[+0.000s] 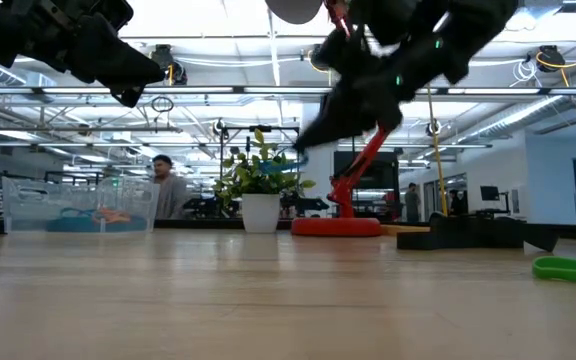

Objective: Pick and place rubber bands into bin
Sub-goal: Put the blue rubber band into the transparent bin

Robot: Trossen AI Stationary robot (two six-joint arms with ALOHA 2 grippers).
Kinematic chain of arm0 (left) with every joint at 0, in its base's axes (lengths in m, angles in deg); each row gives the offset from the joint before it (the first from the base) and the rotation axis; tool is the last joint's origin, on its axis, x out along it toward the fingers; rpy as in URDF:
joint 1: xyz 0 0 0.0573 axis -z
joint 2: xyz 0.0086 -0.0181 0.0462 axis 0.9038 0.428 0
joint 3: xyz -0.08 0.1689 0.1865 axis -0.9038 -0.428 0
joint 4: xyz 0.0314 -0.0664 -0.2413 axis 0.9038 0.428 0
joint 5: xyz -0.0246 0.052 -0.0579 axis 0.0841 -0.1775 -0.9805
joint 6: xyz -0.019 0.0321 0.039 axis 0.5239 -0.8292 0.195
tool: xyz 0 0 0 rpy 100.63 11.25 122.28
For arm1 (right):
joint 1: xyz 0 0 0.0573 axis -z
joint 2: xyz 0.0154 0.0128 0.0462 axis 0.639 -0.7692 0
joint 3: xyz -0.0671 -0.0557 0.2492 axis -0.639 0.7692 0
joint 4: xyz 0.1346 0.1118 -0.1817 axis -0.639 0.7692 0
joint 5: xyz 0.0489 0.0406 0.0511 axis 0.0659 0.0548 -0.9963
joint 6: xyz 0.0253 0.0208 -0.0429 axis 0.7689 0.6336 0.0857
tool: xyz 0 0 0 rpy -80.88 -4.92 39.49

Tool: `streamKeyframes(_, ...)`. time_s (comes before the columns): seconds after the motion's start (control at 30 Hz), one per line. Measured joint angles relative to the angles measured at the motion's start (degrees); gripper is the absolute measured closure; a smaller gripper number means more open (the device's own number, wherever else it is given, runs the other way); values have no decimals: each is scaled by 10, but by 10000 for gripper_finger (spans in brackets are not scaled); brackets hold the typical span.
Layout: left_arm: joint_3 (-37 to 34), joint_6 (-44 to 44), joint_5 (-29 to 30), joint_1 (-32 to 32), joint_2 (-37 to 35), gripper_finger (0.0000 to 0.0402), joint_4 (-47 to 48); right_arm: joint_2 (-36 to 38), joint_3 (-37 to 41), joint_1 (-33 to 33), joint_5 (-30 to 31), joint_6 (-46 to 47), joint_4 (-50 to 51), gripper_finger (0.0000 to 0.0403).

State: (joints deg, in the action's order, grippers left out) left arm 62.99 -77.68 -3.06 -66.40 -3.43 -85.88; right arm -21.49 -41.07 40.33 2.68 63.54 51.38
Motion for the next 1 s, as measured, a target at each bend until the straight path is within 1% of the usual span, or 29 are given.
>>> streamKeyframes(0.1, 0, 0, 14, 0, 0, 337, 0, 53, 0, 0, 40, -19, 3, 402)
streamKeyframes(0.23, 0, 12, 38, 0, 0, 337, -1, 90, 0, 0, 61, -35, 5, 402)
streamKeyframes(0.4, 0, 15, 58, 0, 0, 337, -4, 94, 0, 0, 61, -35, 6, 403)
streamKeyframes(0.47, 0, -9, 56, 0, 3, 337, -4, 88, 0, 0, 60, -35, 2, 403)
streamKeyframes(0.53, 0, -51, 55, 0, 11, 337, -8, 83, 0, 0, 60, -35, 4, 403)
streamKeyframes(0.63, 0, -106, 66, 0, 34, 337, -37, 77, 0, 0, 60, -35, 1, 403)
streamKeyframes(0.73, 0, -137, 71, 0, 71, 337, -92, 71, 0, 0, 60, -34, 0, 403)
streamKeyframes(0.83, 1, -138, 65, 1, 113, 337, -146, 70, 0, -1, 59, -30, -1, 403)
streamKeyframes(1.0, 1, -130, 69, 1, 173, 331, -203, 70, 0, -1, 59, -29, 0, 403)
